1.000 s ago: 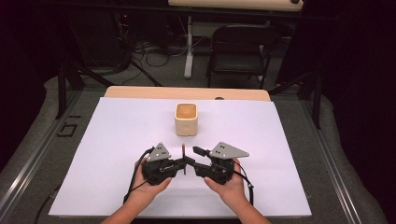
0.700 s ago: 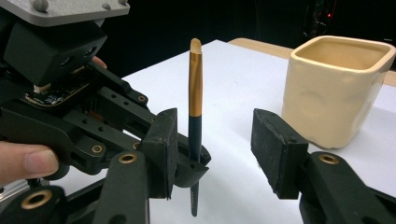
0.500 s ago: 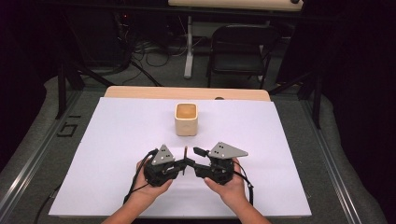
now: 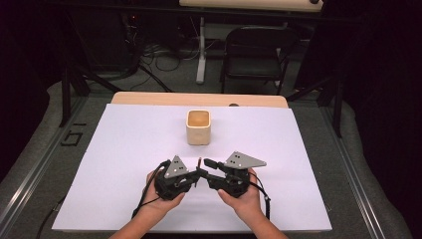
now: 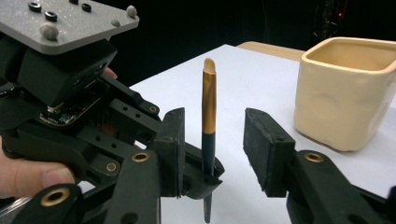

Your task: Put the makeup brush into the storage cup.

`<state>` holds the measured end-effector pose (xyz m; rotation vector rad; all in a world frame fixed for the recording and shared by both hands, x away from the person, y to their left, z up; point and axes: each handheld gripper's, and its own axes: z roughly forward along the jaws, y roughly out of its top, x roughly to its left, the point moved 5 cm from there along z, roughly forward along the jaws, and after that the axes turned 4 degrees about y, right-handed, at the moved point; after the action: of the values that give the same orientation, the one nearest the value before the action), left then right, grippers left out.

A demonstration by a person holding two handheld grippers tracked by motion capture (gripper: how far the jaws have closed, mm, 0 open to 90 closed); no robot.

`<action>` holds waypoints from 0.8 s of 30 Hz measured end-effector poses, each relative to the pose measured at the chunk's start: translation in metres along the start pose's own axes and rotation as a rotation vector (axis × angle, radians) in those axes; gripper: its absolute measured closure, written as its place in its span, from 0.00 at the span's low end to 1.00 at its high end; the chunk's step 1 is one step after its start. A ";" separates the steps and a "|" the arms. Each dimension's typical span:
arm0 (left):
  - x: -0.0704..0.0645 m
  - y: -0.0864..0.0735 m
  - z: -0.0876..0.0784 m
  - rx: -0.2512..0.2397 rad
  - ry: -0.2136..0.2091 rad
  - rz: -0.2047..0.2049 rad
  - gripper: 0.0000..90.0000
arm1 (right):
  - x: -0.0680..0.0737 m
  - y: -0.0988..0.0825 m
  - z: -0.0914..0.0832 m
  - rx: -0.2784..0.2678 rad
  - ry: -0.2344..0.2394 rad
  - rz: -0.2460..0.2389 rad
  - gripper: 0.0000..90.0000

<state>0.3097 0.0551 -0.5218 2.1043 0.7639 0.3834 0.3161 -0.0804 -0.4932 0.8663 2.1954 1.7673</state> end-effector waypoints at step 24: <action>-0.013 0.002 0.001 0.001 -0.039 0.023 0.93 | 0.001 0.001 -0.001 -0.025 0.023 0.038 0.83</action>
<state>0.3004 0.0453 -0.5208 2.1174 0.7177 0.3536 0.3146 -0.0805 -0.4919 0.8922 2.1804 1.8270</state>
